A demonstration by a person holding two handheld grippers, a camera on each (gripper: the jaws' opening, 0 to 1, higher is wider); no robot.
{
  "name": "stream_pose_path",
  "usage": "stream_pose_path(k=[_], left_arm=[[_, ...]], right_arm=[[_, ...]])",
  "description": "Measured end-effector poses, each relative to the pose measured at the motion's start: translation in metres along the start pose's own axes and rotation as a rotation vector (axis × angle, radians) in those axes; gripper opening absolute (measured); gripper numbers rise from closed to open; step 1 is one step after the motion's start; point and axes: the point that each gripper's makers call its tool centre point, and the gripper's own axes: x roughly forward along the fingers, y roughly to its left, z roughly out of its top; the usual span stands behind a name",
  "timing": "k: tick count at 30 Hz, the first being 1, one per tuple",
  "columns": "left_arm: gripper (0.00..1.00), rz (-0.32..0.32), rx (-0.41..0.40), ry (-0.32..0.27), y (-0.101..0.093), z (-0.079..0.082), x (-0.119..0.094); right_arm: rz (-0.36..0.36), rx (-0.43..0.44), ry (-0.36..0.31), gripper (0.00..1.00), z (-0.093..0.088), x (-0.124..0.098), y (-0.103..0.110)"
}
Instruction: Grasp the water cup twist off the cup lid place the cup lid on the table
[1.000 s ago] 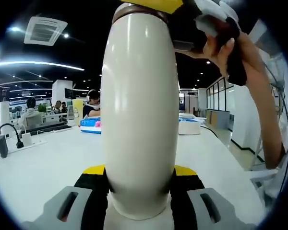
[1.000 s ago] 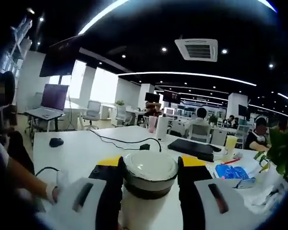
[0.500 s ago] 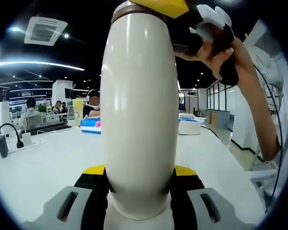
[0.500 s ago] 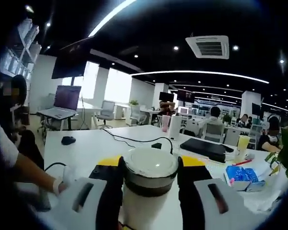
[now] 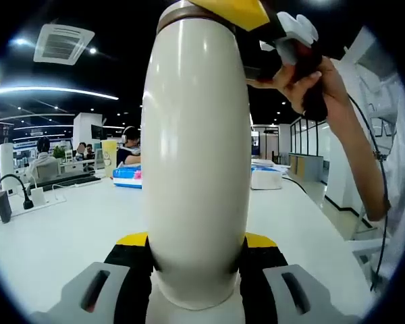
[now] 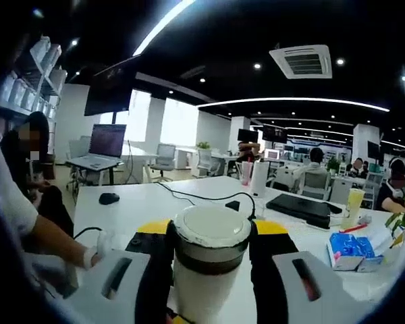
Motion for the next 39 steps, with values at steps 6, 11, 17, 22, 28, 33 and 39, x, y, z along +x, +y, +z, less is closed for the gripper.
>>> stream_pose_path(k=[6,11,17,22,28,33,39], left_arm=[[0.51,-0.001,0.0,0.0,0.0,0.0,0.0],[0.51,0.0,0.001,0.0,0.0,0.0,0.0],[0.51,0.0,0.001,0.0,0.0,0.0,0.0],[0.51,0.0,0.0,0.0,0.0,0.0,0.0],[0.51,0.001,0.001,0.001,0.0,0.0,-0.001],[0.51,0.001,0.0,0.001,0.0,0.0,-0.001],[0.51,0.001,0.001,0.001,0.0,0.0,-0.001]], right_arm=[[0.044,-0.012,0.016,0.46,-0.001,0.0,0.003],[0.087,0.001,0.022,0.46,-0.002,0.0,0.003],[0.119,-0.02,0.064,0.46,-0.004,0.0,0.003],[0.139,-0.038,0.099,0.46,-0.008,0.0,0.004],[0.174,-0.026,0.119,0.45,-0.012,-0.001,0.003],[0.199,-0.02,0.137,0.45,-0.015,-0.001,0.004],[0.245,-0.003,0.127,0.45,-0.017,-0.002,0.006]])
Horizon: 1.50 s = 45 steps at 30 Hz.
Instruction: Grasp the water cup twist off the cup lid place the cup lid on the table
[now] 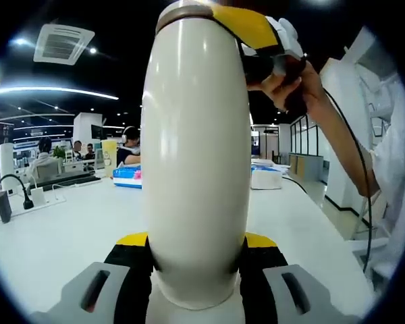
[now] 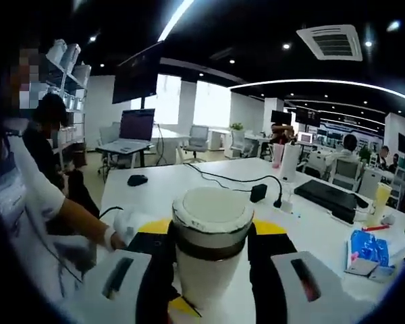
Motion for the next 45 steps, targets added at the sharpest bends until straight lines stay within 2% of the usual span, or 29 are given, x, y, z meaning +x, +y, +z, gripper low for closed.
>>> stream_pose_path(k=[8,32,40,45], left_arm=[[0.51,0.0,-0.003,0.0,0.0002,-0.0004,0.0001],[0.51,0.003,-0.006,0.002,0.0014,-0.0017,0.0007],[0.51,0.01,-0.017,0.003,0.0026,-0.0014,0.0011],[0.51,0.008,-0.008,0.006,0.0018,-0.0016,0.0011]], right_arm=[[0.08,0.029,-0.003,0.44,-0.0036,0.0028,0.002],[0.19,-0.004,0.01,0.44,-0.0082,0.005,0.0044],[0.319,0.006,-0.025,0.45,-0.0093,0.0082,0.0042],[0.364,-0.008,-0.042,0.45,-0.0093,0.0053,0.0055]])
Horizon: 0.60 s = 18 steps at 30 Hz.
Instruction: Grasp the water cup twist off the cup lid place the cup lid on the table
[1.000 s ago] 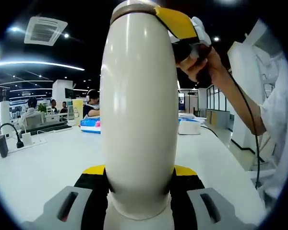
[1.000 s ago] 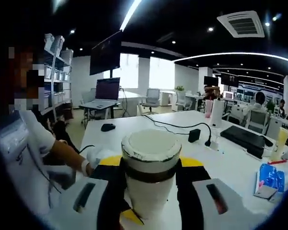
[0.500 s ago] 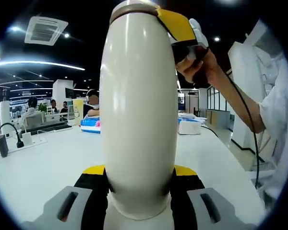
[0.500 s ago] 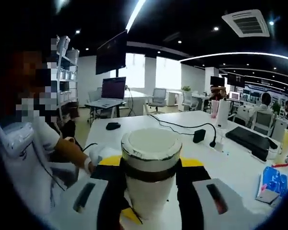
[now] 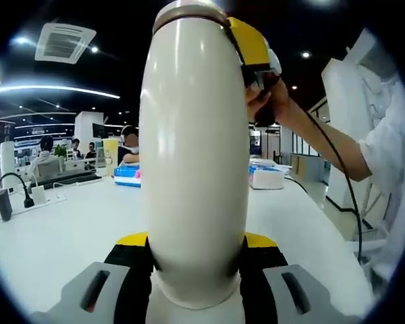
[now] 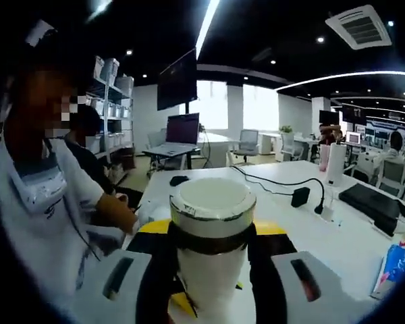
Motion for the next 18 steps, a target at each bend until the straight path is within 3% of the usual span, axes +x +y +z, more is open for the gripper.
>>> stream_pose_path(k=[5,10,15,16,18], left_arm=[[0.51,-0.004,0.005,0.002,-0.001,0.0,0.0],[0.51,-0.007,0.01,0.003,-0.002,0.0,0.001],[0.51,-0.006,0.011,0.003,-0.002,0.0,0.001],[0.51,-0.006,0.011,0.004,-0.003,0.0,0.001],[0.51,-0.007,0.011,0.004,-0.003,0.0,0.002]], right_arm=[[-0.01,0.008,-0.005,0.45,0.0,-0.001,0.003],[-0.127,0.042,0.032,0.56,-0.006,-0.006,0.004],[-0.314,0.065,-0.034,0.64,0.019,-0.016,0.006],[-0.388,0.081,-0.036,0.64,0.021,-0.02,0.003],[-0.478,0.016,-0.1,0.69,0.038,-0.022,0.006]])
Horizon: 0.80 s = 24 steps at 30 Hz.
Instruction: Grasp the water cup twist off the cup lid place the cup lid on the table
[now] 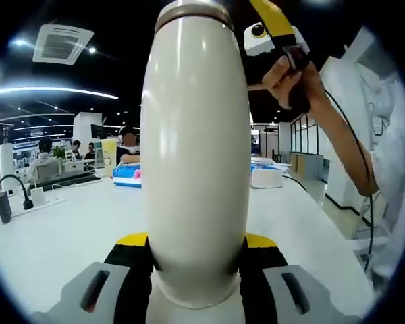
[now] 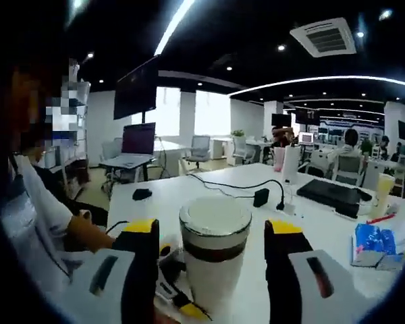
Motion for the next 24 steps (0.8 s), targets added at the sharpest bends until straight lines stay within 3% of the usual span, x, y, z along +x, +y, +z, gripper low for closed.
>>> stream_pose_path(k=[2,4,6,8,12,15,20,24], left_arm=[[0.51,0.0,0.0,0.0,0.0,0.0,0.0],[0.51,0.001,0.0,0.0,0.0,0.0,0.0],[0.51,0.002,-0.001,0.0,0.0,0.0,0.0],[0.51,0.002,-0.001,0.001,0.0,0.0,0.0],[0.51,0.002,-0.001,0.001,0.0,0.0,0.001],[0.51,0.002,-0.002,0.001,0.0,0.0,0.001],[0.51,0.002,-0.001,0.001,0.0,0.0,0.001],[0.51,0.001,-0.001,0.001,0.0,0.0,0.001]], right_arm=[[-0.077,-0.056,-0.032,0.74,0.008,-0.001,0.003],[-0.232,-0.127,-0.03,0.75,0.012,-0.003,-0.004],[-0.35,-0.127,-0.024,0.75,0.011,-0.005,-0.01],[-0.418,-0.094,-0.007,0.75,0.005,-0.005,-0.013],[-0.431,-0.057,-0.024,0.77,0.002,0.005,-0.003],[-0.513,-0.07,-0.039,0.77,0.004,0.009,-0.004],[-0.591,-0.027,-0.075,0.74,0.002,0.01,-0.003],[-0.595,-0.022,-0.06,0.71,0.002,0.009,-0.001]])
